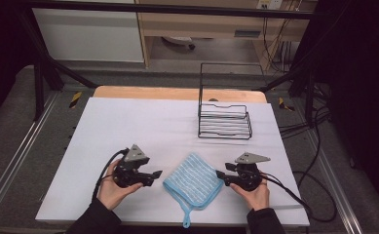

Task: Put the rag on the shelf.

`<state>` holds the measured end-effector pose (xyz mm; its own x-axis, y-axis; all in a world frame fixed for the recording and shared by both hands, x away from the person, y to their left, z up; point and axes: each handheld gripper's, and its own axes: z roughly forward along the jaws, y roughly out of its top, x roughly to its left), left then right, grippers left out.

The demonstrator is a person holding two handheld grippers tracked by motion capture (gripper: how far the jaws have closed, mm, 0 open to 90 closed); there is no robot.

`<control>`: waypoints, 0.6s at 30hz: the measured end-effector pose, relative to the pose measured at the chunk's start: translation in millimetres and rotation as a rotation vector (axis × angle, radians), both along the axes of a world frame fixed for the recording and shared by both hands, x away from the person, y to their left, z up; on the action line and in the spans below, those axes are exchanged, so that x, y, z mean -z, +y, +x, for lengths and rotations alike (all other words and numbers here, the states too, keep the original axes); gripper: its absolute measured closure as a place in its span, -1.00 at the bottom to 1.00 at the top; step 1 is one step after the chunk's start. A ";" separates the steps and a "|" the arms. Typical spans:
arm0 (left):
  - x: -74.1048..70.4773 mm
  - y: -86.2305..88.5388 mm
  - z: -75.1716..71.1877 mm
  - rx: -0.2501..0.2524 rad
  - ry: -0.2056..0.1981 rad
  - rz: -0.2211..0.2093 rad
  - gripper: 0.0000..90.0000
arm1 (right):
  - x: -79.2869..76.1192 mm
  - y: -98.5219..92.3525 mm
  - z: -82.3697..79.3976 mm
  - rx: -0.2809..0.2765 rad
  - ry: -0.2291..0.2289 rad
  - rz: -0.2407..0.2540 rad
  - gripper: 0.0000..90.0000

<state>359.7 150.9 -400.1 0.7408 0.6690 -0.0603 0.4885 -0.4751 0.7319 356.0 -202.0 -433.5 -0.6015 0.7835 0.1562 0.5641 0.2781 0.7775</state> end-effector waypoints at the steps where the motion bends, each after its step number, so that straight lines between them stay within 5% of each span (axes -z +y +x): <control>1: 2.6 -6.0 0.3 0.009 0.010 0.002 -0.18 | 1.2 -0.9 -0.2 0.010 0.012 0.000 0.14; 10: 30.8 -24.5 0.2 0.066 0.136 0.021 0.36 | 13.3 2.7 -1.3 0.012 0.075 -0.008 0.28; 18: 36.8 -27.3 -1.3 0.068 0.161 0.035 0.57 | 21.7 9.7 -1.5 0.002 0.107 0.018 0.48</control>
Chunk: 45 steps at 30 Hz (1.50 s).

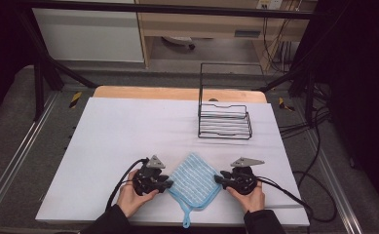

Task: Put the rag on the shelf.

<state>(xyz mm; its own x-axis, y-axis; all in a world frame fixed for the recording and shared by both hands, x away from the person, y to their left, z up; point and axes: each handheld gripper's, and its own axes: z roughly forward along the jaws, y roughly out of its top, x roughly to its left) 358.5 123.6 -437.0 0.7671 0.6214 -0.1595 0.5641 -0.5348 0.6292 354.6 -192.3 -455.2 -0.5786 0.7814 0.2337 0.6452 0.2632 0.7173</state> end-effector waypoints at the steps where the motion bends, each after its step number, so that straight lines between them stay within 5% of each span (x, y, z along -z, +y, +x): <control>1: 0.1 -0.7 -0.4 -0.003 0.001 0.001 0.59 | 1.0 0.5 0.3 -0.004 0.002 0.006 0.49; 16: -0.4 1.7 -5.5 -0.068 0.044 -0.040 0.82 | -4.0 3.4 14.8 0.000 0.082 0.058 0.85; 23: -0.8 8.9 -18.5 -0.109 0.069 -0.076 0.82 | -12.0 15.2 31.8 -0.070 0.062 -0.008 0.85; 39: 2.4 9.1 -44.5 -0.164 0.002 -0.090 0.75 | -12.4 48.7 67.9 -0.186 -0.006 -0.079 0.82; 42: 3.6 11.1 -43.1 -0.154 -0.002 -0.094 0.70 | -12.0 48.6 65.2 -0.179 -0.037 -0.085 0.73; 45: 3.1 12.8 -41.9 -0.149 0.002 -0.100 0.62 | -15.2 47.7 60.0 -0.166 -0.080 -0.065 0.42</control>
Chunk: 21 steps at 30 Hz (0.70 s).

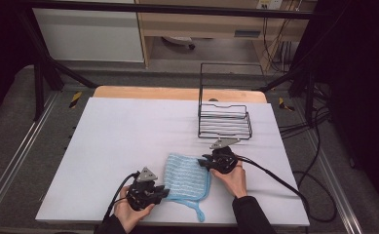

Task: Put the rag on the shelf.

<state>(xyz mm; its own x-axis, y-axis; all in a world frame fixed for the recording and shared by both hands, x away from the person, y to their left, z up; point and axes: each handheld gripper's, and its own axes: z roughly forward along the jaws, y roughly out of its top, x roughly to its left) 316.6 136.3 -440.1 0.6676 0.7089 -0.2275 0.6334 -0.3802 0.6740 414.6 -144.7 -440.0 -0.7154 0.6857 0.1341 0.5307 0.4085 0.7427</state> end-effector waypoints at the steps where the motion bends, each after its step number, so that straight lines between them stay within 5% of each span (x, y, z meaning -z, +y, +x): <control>1: -0.7 0.9 0.6 0.004 -0.003 -0.001 0.58 | -1.8 -0.6 -2.3 0.005 -0.022 0.008 0.28; 4: -5.4 4.3 2.5 0.013 -0.014 0.002 0.42 | -8.5 -7.4 -8.2 0.021 -0.064 0.040 0.05; 8: -11.2 10.1 6.7 0.015 -0.044 0.016 0.19 | -15.3 -20.8 -16.4 0.054 -0.061 0.085 -0.32; 21: -22.9 16.7 26.2 0.051 -0.094 0.065 -0.55 | -8.5 -47.7 -39.7 0.057 -0.020 0.151 -0.77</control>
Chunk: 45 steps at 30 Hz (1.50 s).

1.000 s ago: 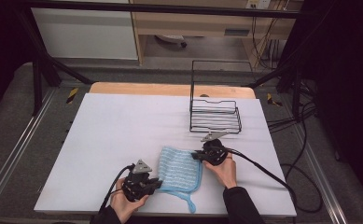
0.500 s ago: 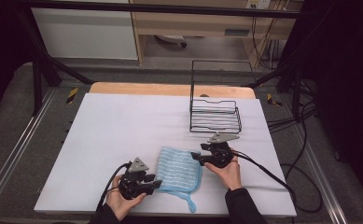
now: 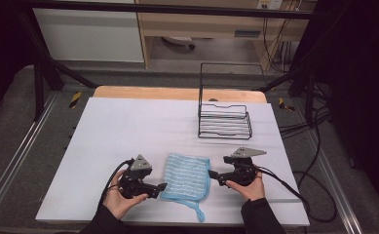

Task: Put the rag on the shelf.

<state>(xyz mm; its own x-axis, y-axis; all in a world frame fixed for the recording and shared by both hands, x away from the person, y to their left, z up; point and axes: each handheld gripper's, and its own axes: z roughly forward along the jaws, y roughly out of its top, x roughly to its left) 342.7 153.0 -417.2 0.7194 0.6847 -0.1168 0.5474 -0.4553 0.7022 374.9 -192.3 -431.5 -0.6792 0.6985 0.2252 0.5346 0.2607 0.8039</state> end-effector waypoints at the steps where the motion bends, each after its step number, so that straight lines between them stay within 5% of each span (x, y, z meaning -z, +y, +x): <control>1: 0.0 -0.6 1.3 0.004 -0.007 0.007 -0.58 | 0.3 -0.8 -1.2 0.003 0.006 0.004 -0.78; 7: -1.5 -2.3 13.2 0.015 0.002 -0.002 -0.73 | 4.7 -5.7 -8.1 -0.006 0.004 -0.013 -0.86; 22: -14.3 -16.8 56.8 -0.075 -0.042 0.020 -0.75 | 6.7 -7.2 -12.2 -0.001 -0.003 -0.034 -0.96; 28: -10.1 -24.6 71.7 -0.098 -0.054 0.015 -0.62 | 7.4 -6.7 -12.5 0.000 -0.005 -0.035 -0.95; 37: 10.2 -35.5 87.6 -0.117 0.008 0.008 -0.28 | 8.7 -6.1 -12.2 -0.004 0.000 -0.044 -0.95; 41: 18.3 -38.0 88.6 -0.113 0.035 0.035 -0.11 | 9.8 -5.0 -12.0 0.000 0.009 -0.048 -0.94; 45: 21.6 -35.7 88.6 -0.113 0.050 0.010 0.07 | 9.9 -5.3 -11.5 0.000 0.007 -0.050 -0.94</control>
